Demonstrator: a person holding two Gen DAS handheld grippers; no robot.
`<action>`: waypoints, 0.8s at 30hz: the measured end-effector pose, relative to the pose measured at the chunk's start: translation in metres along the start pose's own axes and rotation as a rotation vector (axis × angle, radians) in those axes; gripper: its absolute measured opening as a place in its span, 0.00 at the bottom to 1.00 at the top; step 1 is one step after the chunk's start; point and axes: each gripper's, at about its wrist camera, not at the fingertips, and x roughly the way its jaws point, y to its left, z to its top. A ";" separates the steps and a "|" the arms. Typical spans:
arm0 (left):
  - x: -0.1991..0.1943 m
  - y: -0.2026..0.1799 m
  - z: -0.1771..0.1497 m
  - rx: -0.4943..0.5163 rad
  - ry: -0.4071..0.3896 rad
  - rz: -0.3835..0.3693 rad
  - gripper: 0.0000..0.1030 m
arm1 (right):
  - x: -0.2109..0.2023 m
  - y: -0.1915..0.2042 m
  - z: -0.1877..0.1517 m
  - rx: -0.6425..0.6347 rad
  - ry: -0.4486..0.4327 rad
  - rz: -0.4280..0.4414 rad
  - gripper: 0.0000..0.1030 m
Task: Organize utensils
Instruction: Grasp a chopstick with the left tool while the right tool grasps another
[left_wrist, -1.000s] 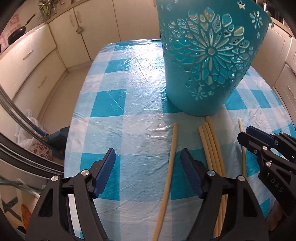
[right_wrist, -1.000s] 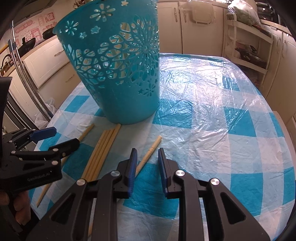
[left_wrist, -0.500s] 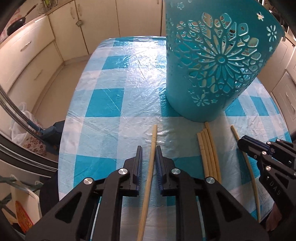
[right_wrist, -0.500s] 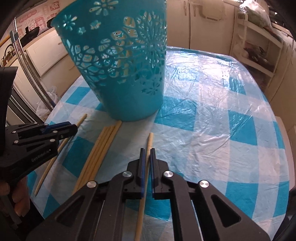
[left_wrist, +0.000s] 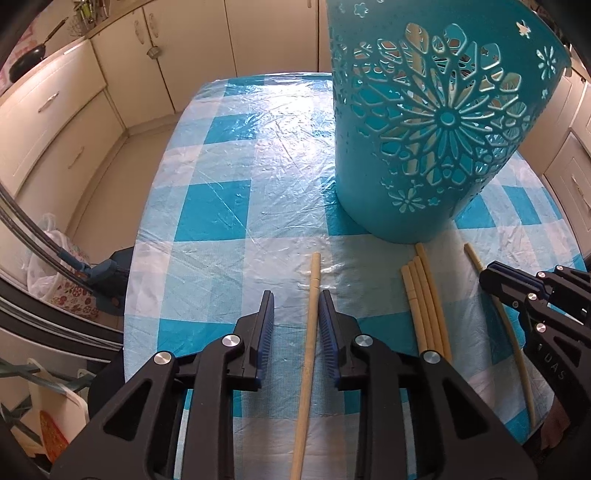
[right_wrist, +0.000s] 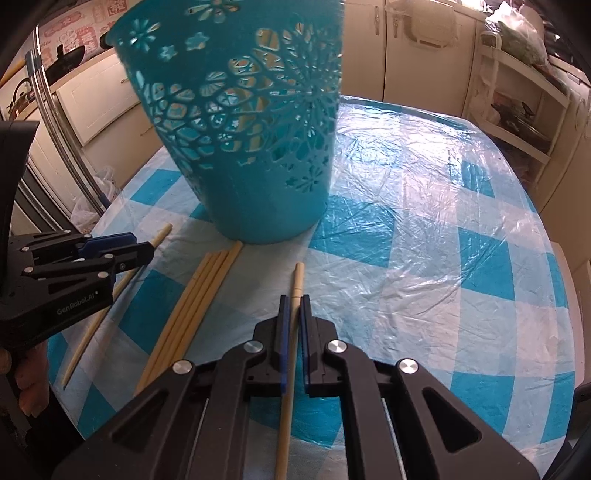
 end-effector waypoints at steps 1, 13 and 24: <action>0.000 -0.001 0.000 -0.002 0.000 0.003 0.26 | 0.000 0.000 0.000 -0.009 0.000 0.000 0.06; -0.001 -0.012 -0.001 0.042 -0.013 -0.023 0.05 | 0.001 -0.007 -0.006 -0.043 -0.053 0.054 0.06; -0.026 -0.022 -0.004 0.067 -0.081 -0.036 0.05 | 0.001 -0.008 -0.005 -0.029 -0.058 0.066 0.06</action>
